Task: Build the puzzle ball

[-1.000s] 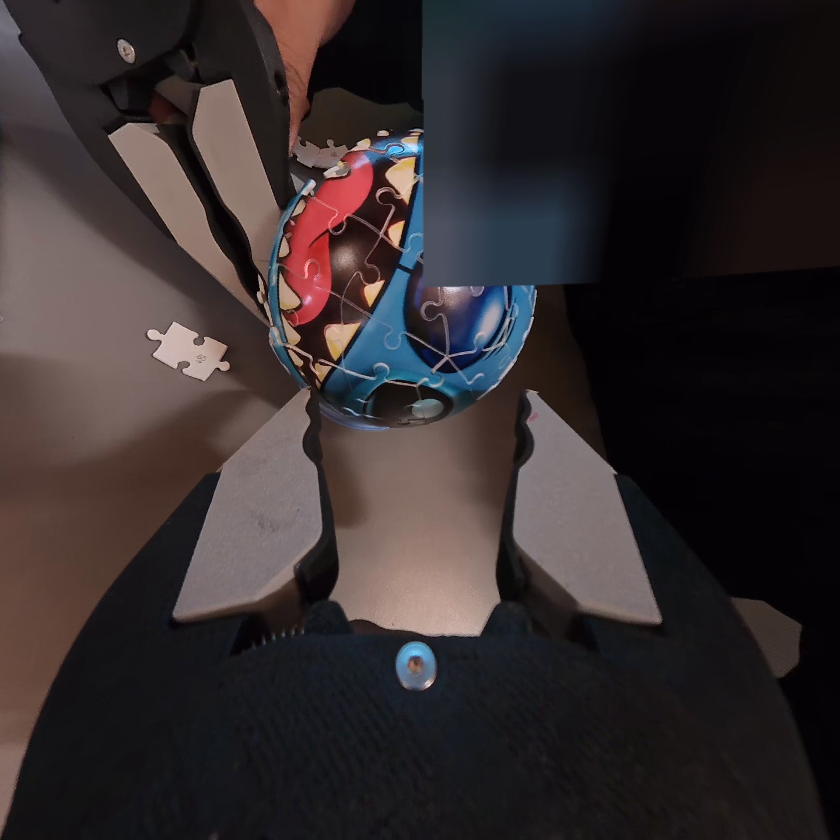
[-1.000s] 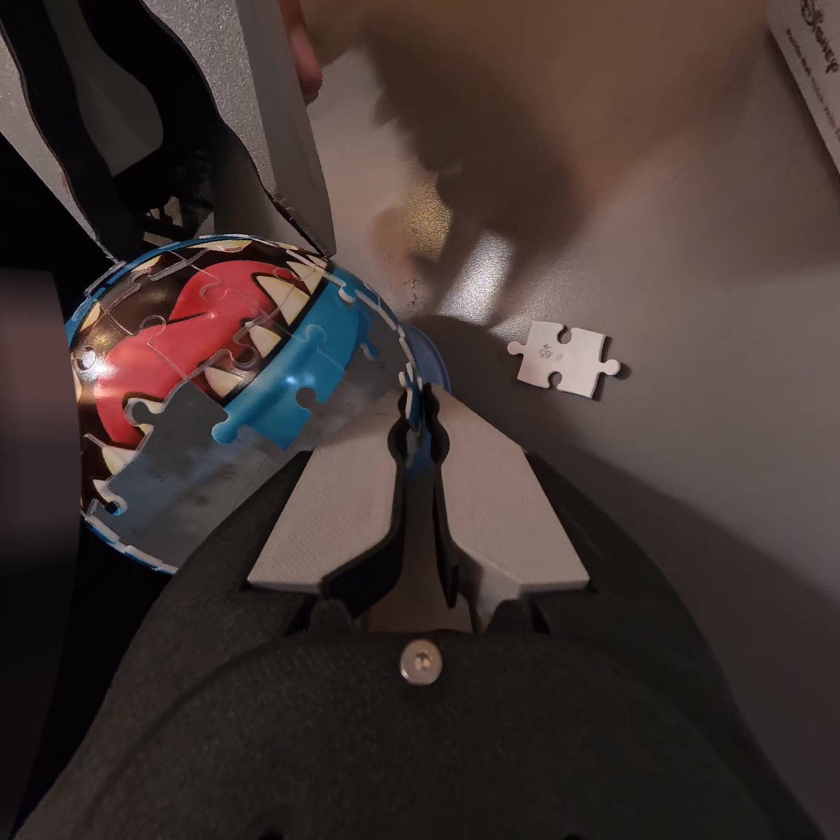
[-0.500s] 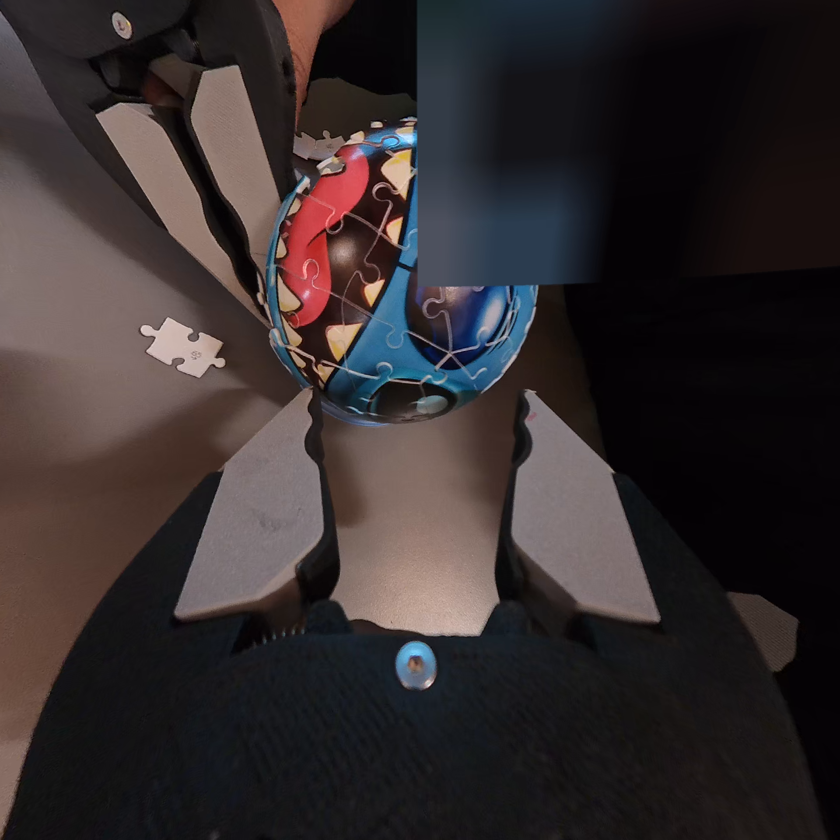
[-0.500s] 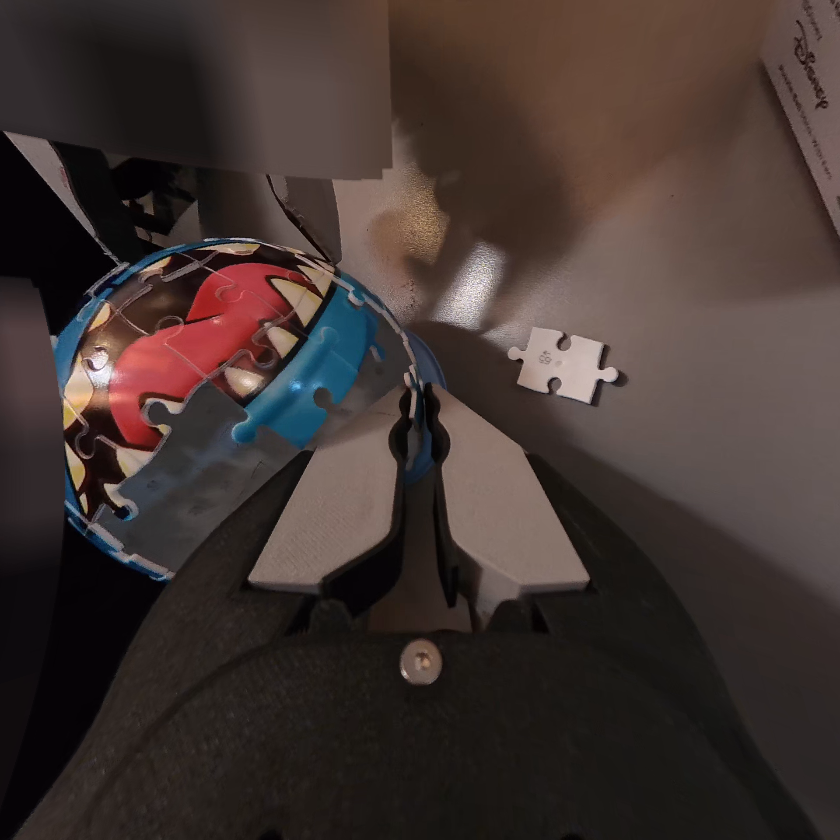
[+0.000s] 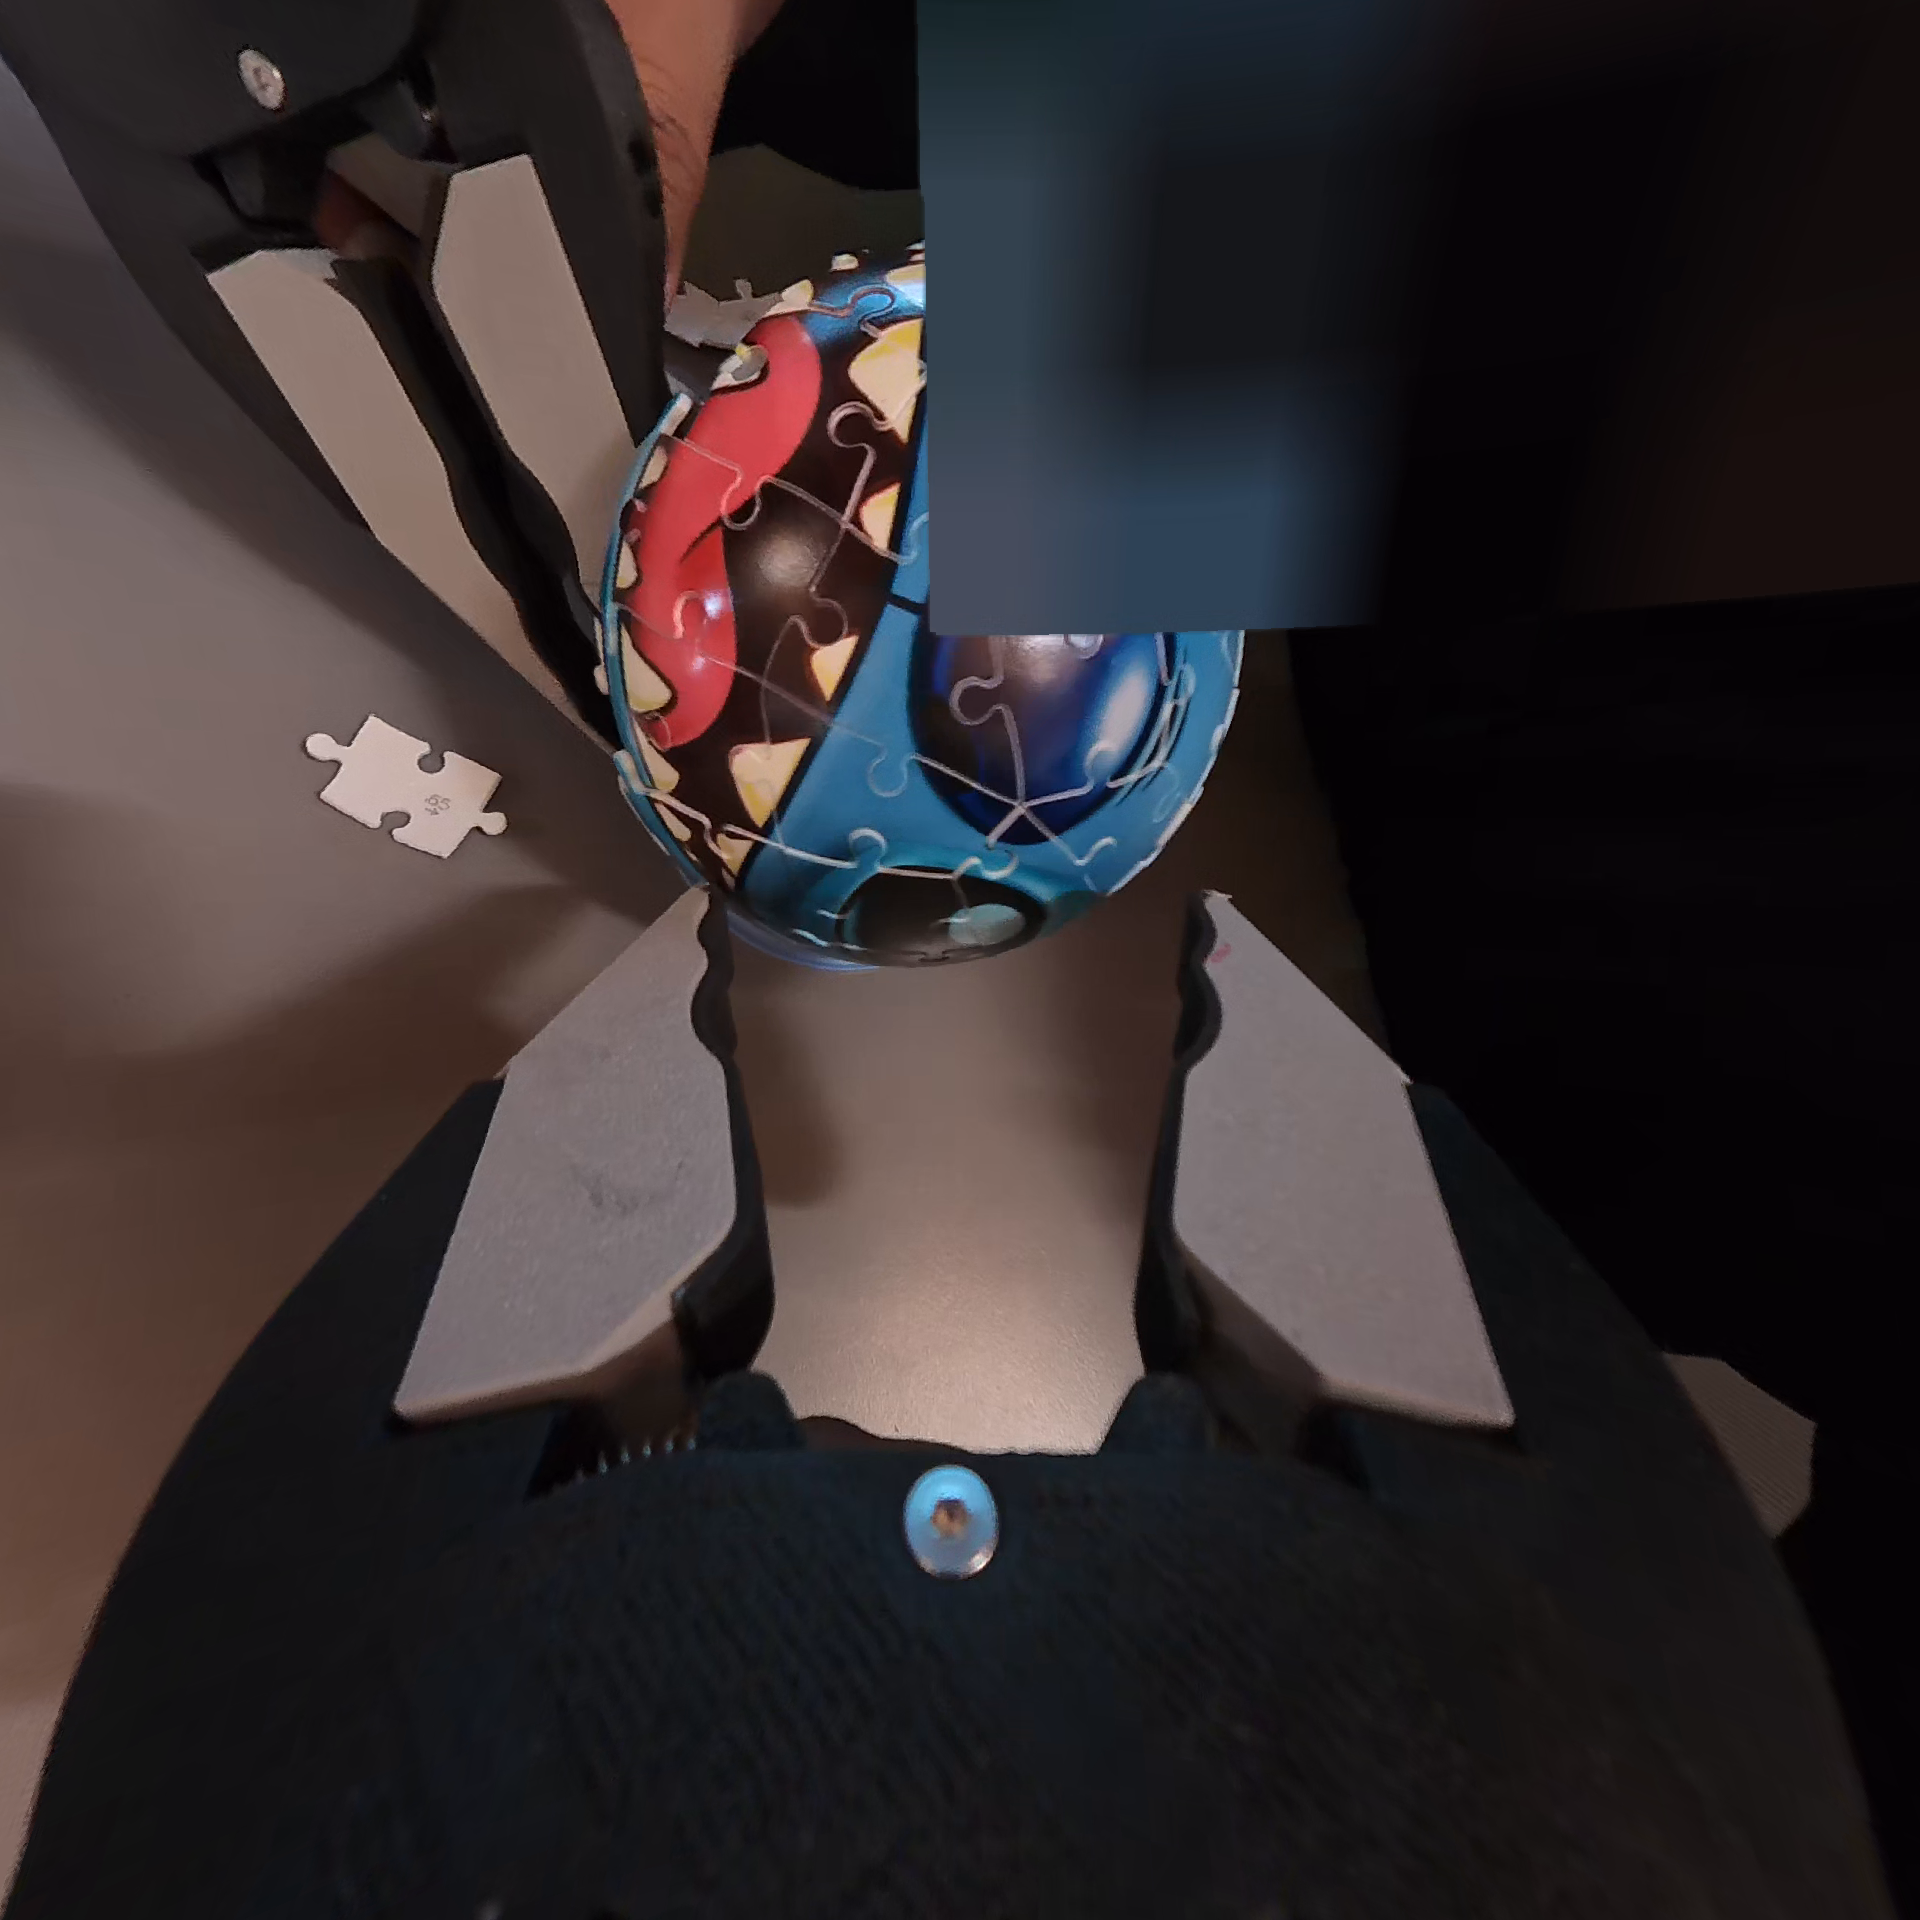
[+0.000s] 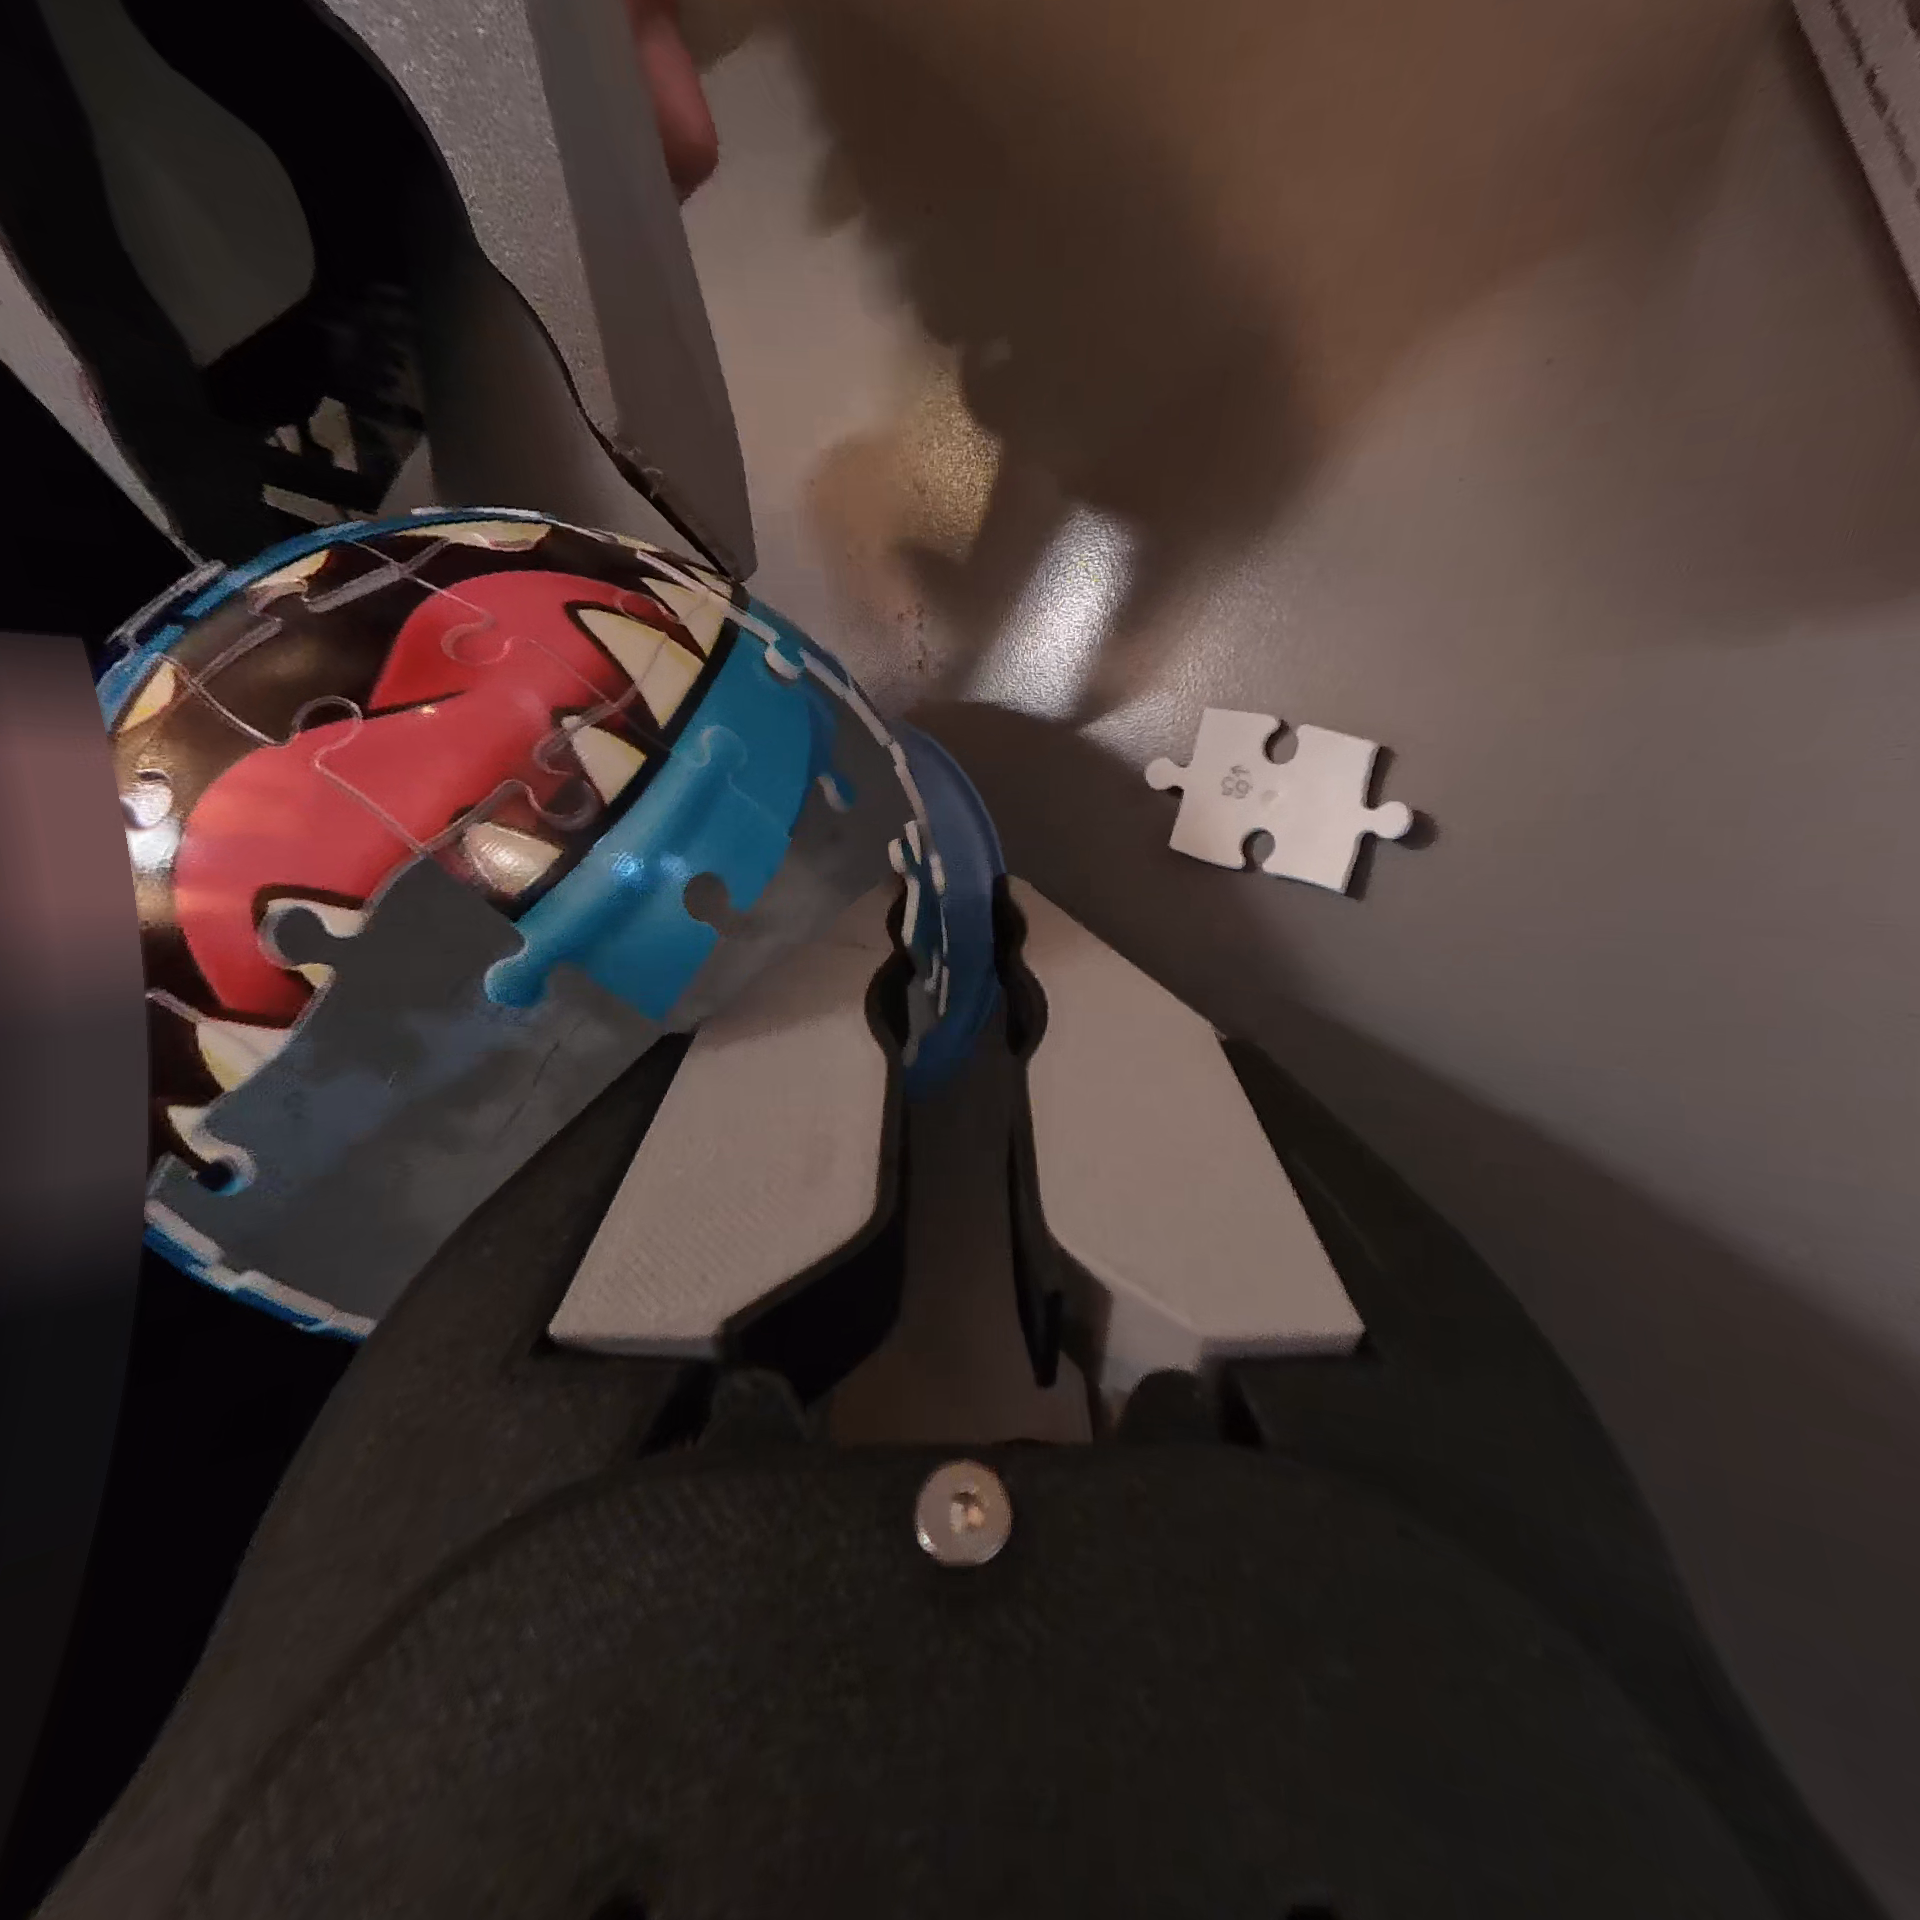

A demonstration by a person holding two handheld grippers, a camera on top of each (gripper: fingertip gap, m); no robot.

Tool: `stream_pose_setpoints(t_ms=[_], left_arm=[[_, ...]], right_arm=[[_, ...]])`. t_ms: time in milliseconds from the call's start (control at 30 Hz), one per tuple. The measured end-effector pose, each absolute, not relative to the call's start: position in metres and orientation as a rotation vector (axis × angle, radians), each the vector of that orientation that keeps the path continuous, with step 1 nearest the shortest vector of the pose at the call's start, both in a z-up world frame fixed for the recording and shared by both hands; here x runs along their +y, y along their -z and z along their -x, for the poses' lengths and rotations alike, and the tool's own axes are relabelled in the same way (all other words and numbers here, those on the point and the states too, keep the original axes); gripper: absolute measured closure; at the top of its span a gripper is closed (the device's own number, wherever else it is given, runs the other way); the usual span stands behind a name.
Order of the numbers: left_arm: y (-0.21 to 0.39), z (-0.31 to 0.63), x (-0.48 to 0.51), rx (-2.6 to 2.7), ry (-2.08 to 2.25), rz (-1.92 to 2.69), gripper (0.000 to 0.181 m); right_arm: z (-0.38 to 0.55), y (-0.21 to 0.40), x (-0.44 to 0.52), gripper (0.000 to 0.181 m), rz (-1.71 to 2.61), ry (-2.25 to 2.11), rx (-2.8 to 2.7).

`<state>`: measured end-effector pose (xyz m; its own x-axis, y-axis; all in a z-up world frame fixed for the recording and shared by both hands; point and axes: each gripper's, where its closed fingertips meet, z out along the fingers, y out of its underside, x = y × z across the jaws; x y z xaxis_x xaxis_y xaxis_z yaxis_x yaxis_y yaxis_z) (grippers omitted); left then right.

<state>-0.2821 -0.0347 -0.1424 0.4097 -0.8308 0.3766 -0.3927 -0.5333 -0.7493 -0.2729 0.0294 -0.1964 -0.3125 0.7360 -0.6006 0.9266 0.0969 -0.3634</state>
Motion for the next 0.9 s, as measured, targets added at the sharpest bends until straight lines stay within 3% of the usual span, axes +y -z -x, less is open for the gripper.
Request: stream_pose_setpoints(t_ms=[900], left_arm=[[0.139,0.276,-0.04,1.078,0.999,2.097,0.099]], right_arm=[[0.255,0.199,0.023,0.181,-1.546,0.961,2.119]])
